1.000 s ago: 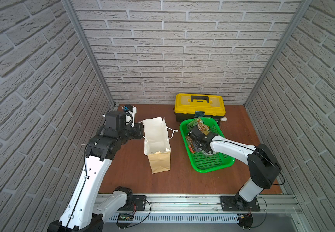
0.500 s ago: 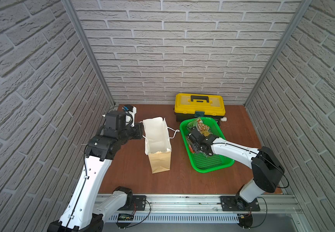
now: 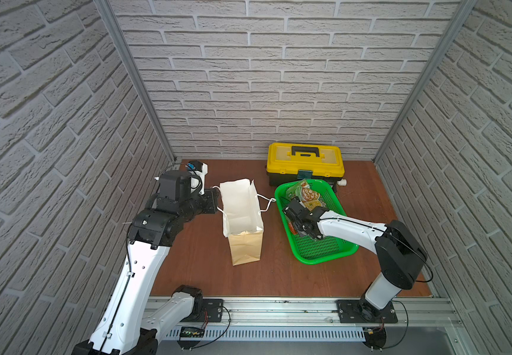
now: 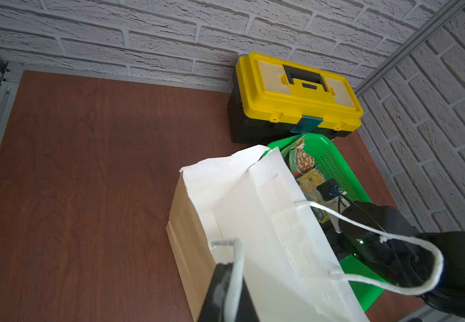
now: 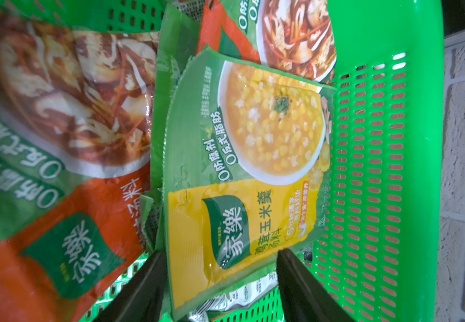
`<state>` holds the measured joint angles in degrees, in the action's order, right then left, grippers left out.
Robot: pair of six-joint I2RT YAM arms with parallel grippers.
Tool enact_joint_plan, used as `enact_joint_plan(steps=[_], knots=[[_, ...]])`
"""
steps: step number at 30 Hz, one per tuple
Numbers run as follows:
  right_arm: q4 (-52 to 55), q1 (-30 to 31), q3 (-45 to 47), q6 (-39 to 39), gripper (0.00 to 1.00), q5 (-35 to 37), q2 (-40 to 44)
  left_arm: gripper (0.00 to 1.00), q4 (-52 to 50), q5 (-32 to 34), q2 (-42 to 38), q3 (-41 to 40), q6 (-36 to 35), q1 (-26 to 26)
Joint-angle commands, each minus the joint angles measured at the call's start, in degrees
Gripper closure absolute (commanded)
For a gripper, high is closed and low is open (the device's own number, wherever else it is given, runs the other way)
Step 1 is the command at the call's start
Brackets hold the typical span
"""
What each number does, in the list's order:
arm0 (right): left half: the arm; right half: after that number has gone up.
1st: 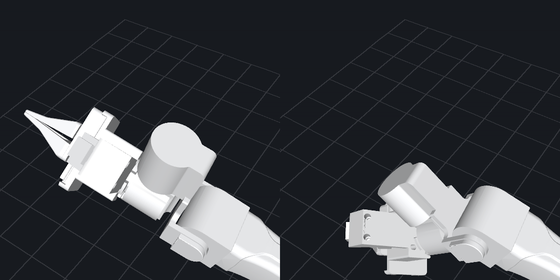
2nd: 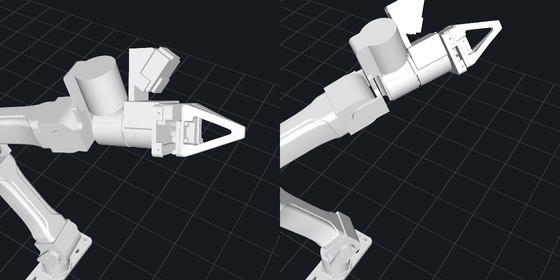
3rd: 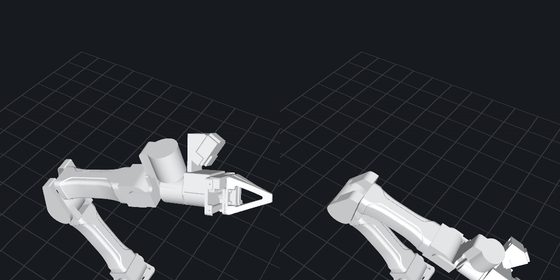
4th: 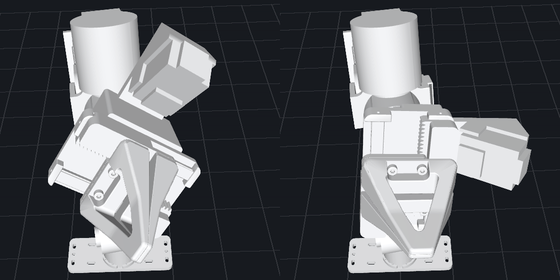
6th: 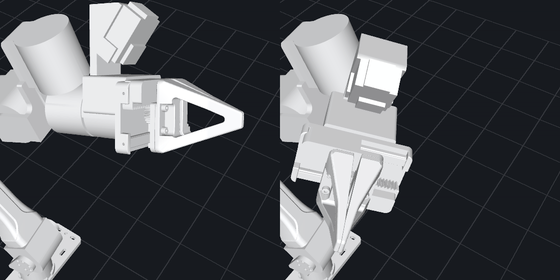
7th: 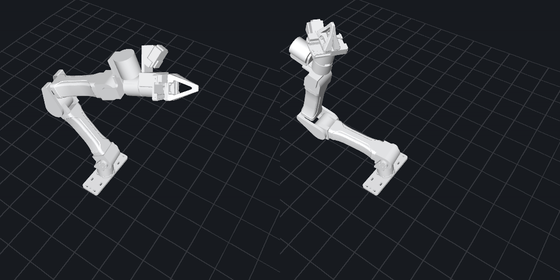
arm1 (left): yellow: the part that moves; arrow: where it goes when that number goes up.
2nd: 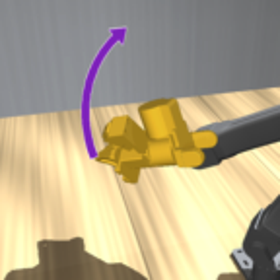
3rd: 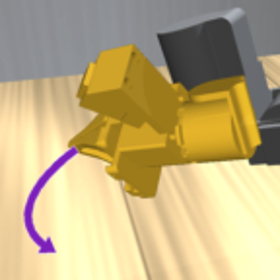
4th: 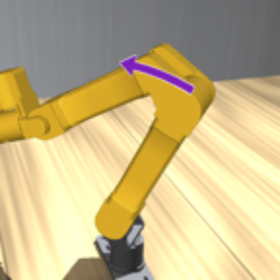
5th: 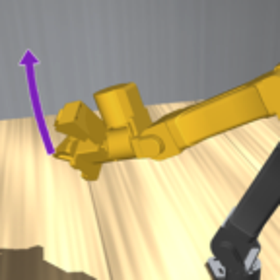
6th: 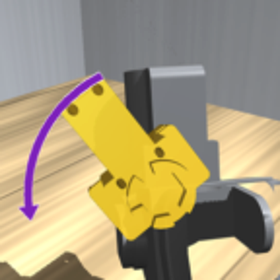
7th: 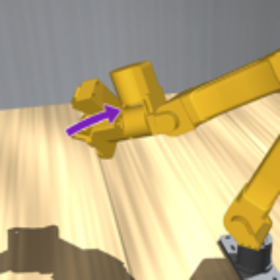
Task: Place the condiment packets inside the bag
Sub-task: Pick up the condiment packet from the storage box.
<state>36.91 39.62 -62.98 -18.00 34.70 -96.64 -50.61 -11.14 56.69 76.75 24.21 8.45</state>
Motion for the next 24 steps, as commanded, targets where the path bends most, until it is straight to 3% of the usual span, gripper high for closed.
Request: enact_joint_plan(steps=[1, 16, 24], knots=[[-0.14, 0.37, 0.78, 0.89, 0.31, 0.57, 2.78, 0.94, 0.93, 0.05, -0.72, -0.42, -0.39, -0.27], [-1.75, 2.08, 1.19, 3.15, 0.28, -0.20, -0.17, 0.94, 1.05, -0.11, -0.63, -0.63, -0.35, -0.27], [3.51, 1.71, -1.99, -0.12, 0.34, 6.43, -3.22, 0.94, 1.21, -0.05, -0.63, -0.73, -0.39, -0.29]])
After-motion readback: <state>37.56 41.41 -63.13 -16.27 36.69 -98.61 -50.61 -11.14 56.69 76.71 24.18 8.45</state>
